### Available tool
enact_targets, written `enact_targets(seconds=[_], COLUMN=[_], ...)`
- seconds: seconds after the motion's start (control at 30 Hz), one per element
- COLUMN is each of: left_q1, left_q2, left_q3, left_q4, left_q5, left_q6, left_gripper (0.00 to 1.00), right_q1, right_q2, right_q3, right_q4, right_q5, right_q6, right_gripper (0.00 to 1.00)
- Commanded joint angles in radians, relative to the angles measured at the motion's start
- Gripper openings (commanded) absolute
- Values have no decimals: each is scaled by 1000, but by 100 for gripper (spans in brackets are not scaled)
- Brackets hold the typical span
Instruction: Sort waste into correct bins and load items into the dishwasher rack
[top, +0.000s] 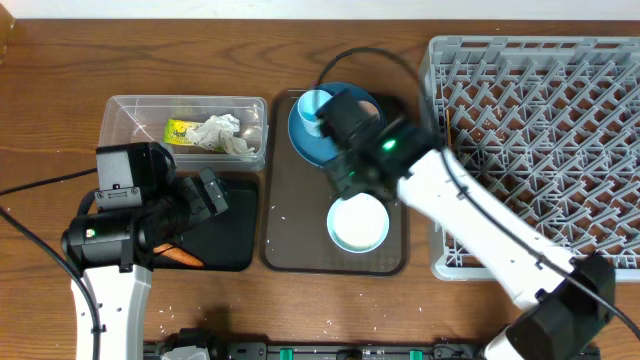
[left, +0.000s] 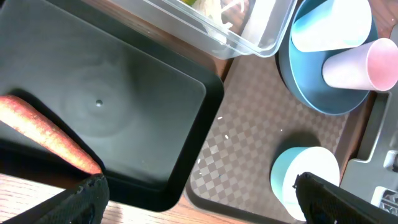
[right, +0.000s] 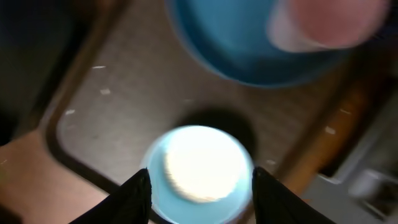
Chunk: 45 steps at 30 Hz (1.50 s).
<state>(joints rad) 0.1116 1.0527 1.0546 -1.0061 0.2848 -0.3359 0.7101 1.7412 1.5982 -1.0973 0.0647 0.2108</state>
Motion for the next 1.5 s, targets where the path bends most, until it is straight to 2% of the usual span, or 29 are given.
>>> enact_targets(seconds=[0.0,0.2,0.23,0.33,0.37,0.6,0.9,1.03,1.1,1.17,1.47], left_q1=[5,5,5,5,5,5,5,-7,-48,-105,-549], left_q2=[-7,-7,-7,-7,-7,-7,-7,-3,3,13,118], left_q3=[18,18,18,18,18,18,18,12,-1,-10,-11], left_q4=[-1,-1,-1,-1,-1,-1,79,82,81,81,160], left_q5=[-6,-6,-6,-6,-6,-6,-5,180,240,222,-50], left_q6=[6,6,6,6,6,6,2,2,-2,-31,-252], left_gripper=[98,98,98,98,98,98,98,98,99,99,99], right_q1=[-85,-264,-296,-397,-419,-526,-539,-539,-539,-539,-539], right_q2=[-2,-2,-2,-2,-2,-2,-2,-2,-2,-2,-1], right_q3=[4,4,4,3,3,3,3,3,3,3,3], right_q4=[-25,-78,-85,-105,-104,-103,-103,-103,-103,-103,-103], right_q5=[33,171,171,144,130,92,92,92,92,92,92], right_q6=[-48,-48,-48,-29,-23,-25,-25,-25,-25,-25,-25], right_gripper=[53,56,64,96,99,99,99,99,99,99,99])
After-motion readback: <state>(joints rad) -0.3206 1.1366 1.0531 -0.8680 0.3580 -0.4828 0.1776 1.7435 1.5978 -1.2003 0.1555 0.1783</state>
